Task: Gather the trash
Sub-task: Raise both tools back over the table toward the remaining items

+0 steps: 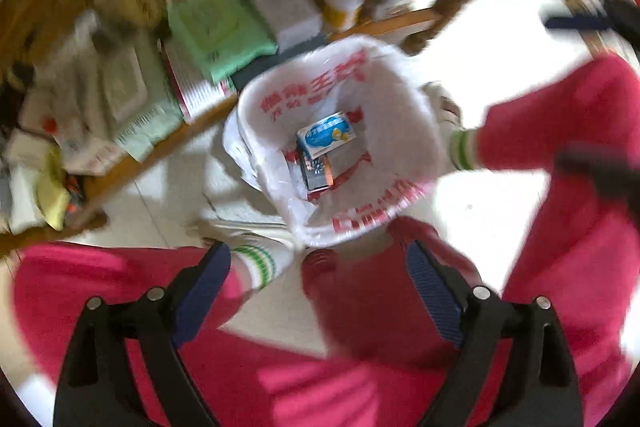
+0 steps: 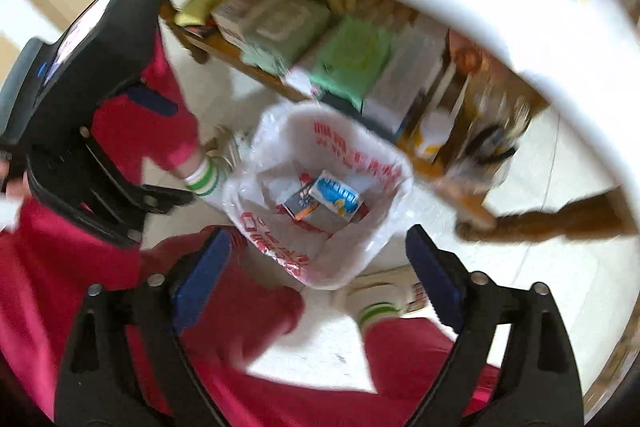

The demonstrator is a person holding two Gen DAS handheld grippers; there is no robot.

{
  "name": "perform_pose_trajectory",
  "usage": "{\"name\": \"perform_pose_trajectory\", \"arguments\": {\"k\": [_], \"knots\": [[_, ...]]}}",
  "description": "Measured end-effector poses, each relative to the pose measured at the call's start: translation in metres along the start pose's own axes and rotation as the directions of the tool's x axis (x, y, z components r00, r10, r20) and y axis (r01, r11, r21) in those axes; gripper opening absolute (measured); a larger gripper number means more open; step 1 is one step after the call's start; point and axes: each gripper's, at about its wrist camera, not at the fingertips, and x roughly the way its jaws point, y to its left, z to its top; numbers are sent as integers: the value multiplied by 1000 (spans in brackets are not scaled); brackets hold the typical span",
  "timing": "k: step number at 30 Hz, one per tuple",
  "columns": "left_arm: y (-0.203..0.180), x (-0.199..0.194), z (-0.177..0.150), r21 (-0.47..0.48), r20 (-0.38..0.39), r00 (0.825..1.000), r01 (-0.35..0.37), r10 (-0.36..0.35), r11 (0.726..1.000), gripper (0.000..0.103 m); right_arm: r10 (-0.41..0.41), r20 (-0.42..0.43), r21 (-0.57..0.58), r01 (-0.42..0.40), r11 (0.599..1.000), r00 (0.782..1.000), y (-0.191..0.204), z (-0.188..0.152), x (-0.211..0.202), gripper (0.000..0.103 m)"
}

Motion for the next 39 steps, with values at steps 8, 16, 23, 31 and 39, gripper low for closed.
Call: {"name": "perform_pose_trajectory", "arguments": {"k": [8,16,23,31,39], "knots": [[13,-197,-4,217,242,968,-118,63,969,95,59,209,-146,-29,989,976,-17,39,-166,94],[24,-323,22,364,415,904,-267,101,892,95,18,354,-268,83,960,935,-27,70,-275,96],[18,-345,37,525,410,908,-306,79,794,95,-32,333,-330,149,932,942,-37,94,-297,96],[22,-308,69,627,300,952,-249,65,738,95,-24,302,-359,137,923,953,-53,118,-290,96],[33,-278,93,674,201,979,-150,15,723,95,7,203,-385,73,920,979,-67,139,-254,96]]}}
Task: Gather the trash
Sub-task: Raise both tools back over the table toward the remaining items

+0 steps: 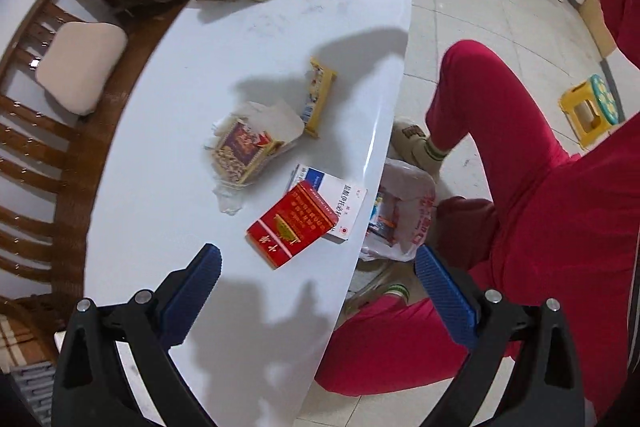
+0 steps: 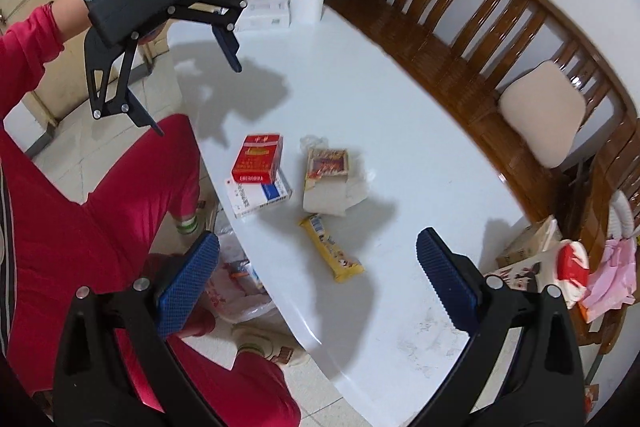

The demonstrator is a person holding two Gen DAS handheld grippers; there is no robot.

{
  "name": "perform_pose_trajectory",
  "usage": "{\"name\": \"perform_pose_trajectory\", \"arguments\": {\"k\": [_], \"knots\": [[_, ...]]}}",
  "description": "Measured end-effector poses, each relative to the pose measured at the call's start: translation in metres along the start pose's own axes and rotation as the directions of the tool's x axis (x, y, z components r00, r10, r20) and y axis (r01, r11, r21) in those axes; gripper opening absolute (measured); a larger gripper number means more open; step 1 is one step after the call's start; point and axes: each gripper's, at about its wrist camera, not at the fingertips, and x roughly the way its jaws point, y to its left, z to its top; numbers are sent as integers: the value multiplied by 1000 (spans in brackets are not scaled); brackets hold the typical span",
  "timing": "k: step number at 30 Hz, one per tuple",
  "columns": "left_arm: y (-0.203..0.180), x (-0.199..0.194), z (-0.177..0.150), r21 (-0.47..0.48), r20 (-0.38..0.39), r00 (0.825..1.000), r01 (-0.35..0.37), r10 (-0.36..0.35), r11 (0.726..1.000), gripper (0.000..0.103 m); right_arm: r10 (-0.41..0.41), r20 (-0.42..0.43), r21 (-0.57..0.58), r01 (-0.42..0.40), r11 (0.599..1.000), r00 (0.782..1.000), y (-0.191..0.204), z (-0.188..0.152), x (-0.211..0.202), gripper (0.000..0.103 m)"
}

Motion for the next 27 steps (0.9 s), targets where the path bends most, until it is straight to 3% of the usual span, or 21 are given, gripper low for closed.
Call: {"name": "perform_pose_trajectory", "arguments": {"k": [6,15,27], "knots": [[1,32,2,82,-40,996,84,-81,993,95,68,-95,-21,-71,997,993,-1,2,44,96],[19,77,7,89,-93,979,192,-184,977,95,165,-216,-13,-172,985,962,-4,-6,105,96],[33,111,3,108,-111,969,231,-219,967,95,235,-286,26,-238,971,929,-15,-16,157,96]]}}
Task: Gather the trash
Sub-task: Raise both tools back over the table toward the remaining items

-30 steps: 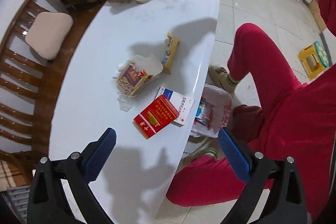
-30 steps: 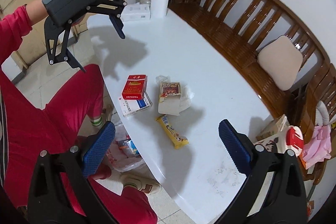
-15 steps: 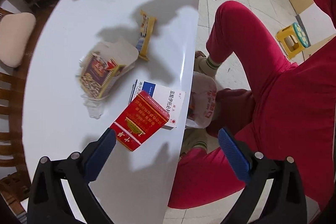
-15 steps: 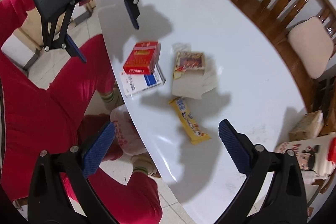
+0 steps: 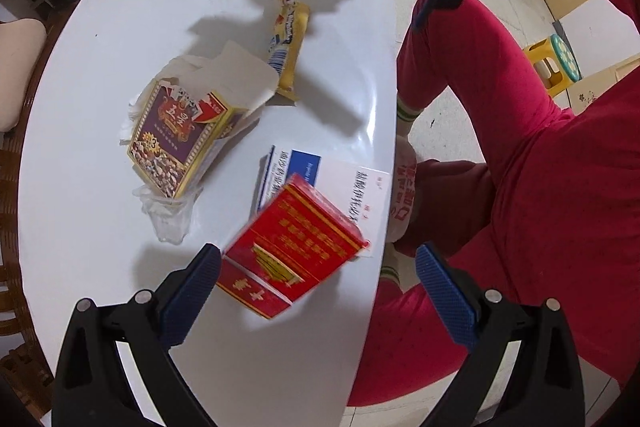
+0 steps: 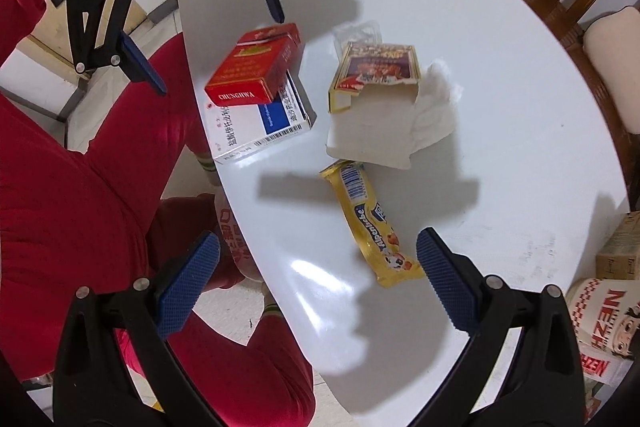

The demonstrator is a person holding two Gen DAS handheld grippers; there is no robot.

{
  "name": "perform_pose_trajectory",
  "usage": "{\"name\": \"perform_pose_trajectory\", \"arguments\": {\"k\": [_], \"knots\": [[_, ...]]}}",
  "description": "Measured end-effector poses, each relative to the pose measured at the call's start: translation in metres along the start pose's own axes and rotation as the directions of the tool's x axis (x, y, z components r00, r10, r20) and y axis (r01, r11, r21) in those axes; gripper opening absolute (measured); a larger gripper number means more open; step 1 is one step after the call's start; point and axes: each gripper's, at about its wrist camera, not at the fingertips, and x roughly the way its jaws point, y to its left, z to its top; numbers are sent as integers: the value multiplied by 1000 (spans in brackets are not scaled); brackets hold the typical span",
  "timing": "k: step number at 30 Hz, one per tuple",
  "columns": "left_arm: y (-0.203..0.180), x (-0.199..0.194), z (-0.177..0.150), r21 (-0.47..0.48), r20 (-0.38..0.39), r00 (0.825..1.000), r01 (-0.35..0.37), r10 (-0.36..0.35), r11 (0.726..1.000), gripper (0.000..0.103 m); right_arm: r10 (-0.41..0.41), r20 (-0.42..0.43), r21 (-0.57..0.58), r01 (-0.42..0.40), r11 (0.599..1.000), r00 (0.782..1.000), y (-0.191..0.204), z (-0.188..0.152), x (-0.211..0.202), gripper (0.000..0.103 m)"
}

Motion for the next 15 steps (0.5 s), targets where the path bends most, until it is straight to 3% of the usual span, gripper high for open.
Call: {"name": "perform_pose_trajectory", "arguments": {"k": [7,15], "knots": [[9,16,-3,7,-4,1000,16,-16,1000,95,5,-17,23,-5,1000,1000,-13,4,16,96],[21,22,-3,-22,42,999,29,-28,999,95,-8,-48,14,9,1000,999,-17,7,38,96]]}}
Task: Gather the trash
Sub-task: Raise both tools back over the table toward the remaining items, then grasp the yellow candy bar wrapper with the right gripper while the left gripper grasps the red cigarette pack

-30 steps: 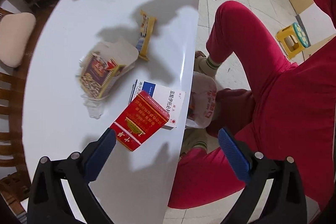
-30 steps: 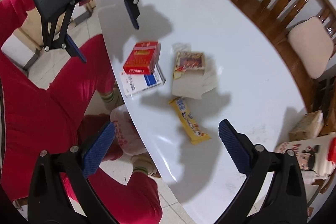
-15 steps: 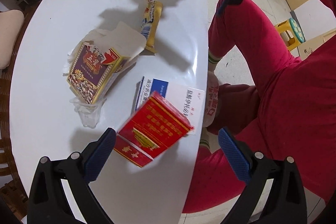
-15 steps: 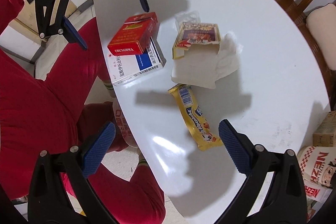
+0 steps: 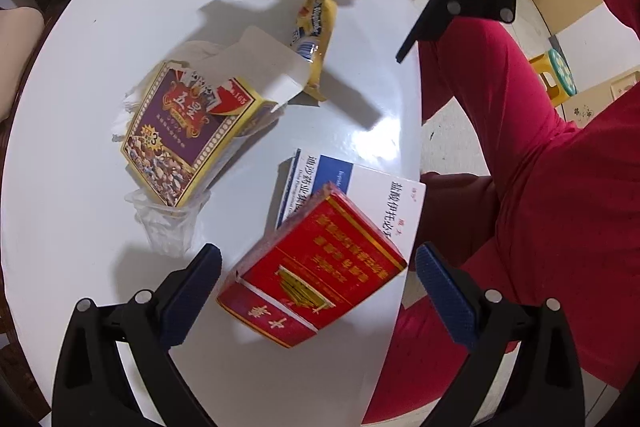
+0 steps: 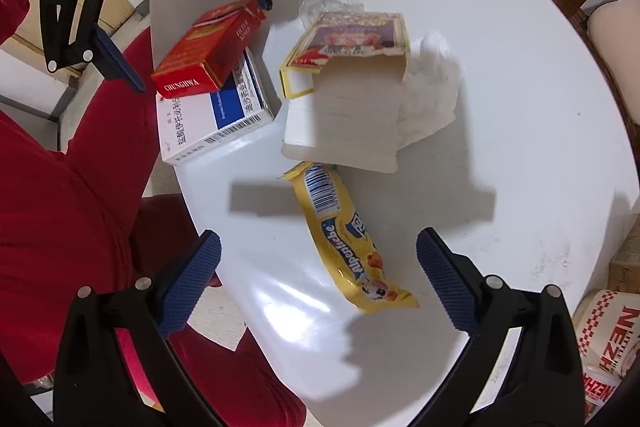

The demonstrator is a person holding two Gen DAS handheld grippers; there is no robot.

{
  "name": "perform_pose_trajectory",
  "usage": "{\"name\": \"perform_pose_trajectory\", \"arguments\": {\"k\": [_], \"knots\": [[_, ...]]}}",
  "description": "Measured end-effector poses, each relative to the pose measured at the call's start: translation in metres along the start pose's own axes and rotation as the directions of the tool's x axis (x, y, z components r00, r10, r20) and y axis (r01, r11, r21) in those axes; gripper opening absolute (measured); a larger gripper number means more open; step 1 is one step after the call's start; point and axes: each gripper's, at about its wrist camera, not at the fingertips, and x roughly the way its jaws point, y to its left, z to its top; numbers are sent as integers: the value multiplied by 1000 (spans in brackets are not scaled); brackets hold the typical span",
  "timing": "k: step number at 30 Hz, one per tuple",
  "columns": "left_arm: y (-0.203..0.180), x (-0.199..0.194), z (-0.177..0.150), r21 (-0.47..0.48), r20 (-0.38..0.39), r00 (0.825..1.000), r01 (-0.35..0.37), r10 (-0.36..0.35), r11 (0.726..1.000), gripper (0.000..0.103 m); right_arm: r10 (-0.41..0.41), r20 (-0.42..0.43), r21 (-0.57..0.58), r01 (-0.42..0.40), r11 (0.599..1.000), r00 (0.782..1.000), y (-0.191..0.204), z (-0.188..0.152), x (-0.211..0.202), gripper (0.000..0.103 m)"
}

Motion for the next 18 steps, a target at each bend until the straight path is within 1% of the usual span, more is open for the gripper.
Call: {"name": "perform_pose_trajectory", "arguments": {"k": [5,9,13,15,18], "knots": [[-5,2,-1,36,-1,1000,-22,22,999,95,1,-9,2,-1,1000,1000,1,5,9,96],[-3,9,0,33,-15,1000,-24,24,999,95,7,-6,13,-6,1000,1000,0,5,13,96],[-1,14,-2,34,-5,1000,-30,30,999,95,9,-9,19,-9,1000,1000,0,4,19,95],[-1,18,-2,34,-9,999,-36,36,999,95,7,-12,19,-7,1000,1000,-3,-2,18,90],[-3,22,-3,39,-11,998,-56,56,998,93,9,-21,25,-8,1000,1000,-4,-4,22,88]]}}
